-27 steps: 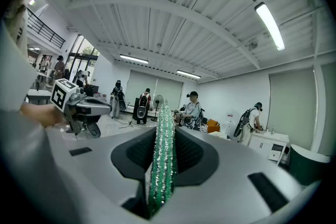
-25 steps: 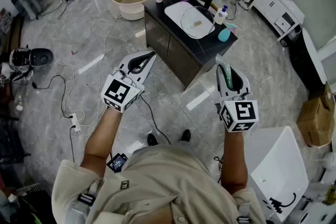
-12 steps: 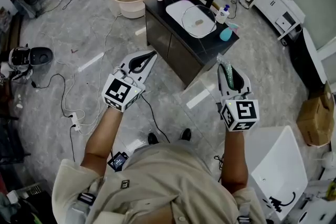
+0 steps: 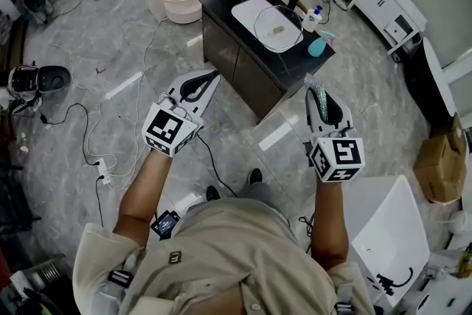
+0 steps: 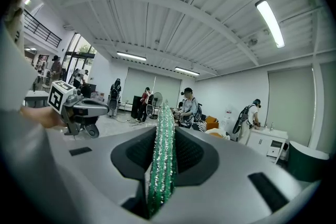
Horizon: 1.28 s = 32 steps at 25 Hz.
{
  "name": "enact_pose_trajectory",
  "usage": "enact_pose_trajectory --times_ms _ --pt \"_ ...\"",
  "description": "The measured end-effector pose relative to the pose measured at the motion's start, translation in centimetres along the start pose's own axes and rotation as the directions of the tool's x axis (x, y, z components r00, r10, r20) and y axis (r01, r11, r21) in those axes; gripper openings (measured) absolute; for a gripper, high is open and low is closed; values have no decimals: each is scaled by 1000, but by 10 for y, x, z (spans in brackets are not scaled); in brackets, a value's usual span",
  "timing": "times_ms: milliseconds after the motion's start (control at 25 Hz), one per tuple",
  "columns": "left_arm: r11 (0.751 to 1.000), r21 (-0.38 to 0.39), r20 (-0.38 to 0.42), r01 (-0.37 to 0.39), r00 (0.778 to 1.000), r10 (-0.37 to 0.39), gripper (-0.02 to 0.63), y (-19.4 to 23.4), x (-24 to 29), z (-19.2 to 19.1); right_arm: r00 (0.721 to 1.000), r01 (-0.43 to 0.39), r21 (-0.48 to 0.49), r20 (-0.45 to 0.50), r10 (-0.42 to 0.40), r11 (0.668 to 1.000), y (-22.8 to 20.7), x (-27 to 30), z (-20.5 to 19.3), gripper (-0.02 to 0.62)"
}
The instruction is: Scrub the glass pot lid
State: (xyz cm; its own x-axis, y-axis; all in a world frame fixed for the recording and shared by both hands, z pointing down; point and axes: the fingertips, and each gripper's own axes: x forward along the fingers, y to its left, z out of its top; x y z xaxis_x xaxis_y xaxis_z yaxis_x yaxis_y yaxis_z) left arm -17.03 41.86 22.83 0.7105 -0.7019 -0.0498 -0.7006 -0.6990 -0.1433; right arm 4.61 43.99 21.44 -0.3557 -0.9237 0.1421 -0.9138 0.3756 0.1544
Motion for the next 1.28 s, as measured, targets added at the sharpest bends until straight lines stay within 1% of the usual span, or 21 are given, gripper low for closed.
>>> enact_pose_trajectory --times_ms 240,440,640,840,960,1040,1280 --pt "1000 -15 -22 -23 1000 23 14 22 22 -17 999 -34 47 29 33 998 -17 34 0 87" --pt "998 -17 -57 -54 997 53 14 43 61 -38 998 -69 73 15 69 995 -50 83 -19 87" --pt "997 -21 -88 -77 993 75 14 61 126 -45 995 -104 87 14 103 991 -104 136 -24 87" --pt "996 -22 -68 -92 994 90 14 70 191 -43 990 -138 102 29 136 985 -155 183 -26 87" --pt "996 -28 -74 -86 994 83 14 68 232 -46 987 -158 122 37 155 980 -182 208 -32 87" --pt "997 -18 -89 -76 993 74 14 64 256 -48 985 -169 137 39 165 976 -200 221 -39 87" --pt "997 -13 -119 -81 990 79 14 66 307 -51 983 -185 169 38 182 968 -245 254 -54 87"
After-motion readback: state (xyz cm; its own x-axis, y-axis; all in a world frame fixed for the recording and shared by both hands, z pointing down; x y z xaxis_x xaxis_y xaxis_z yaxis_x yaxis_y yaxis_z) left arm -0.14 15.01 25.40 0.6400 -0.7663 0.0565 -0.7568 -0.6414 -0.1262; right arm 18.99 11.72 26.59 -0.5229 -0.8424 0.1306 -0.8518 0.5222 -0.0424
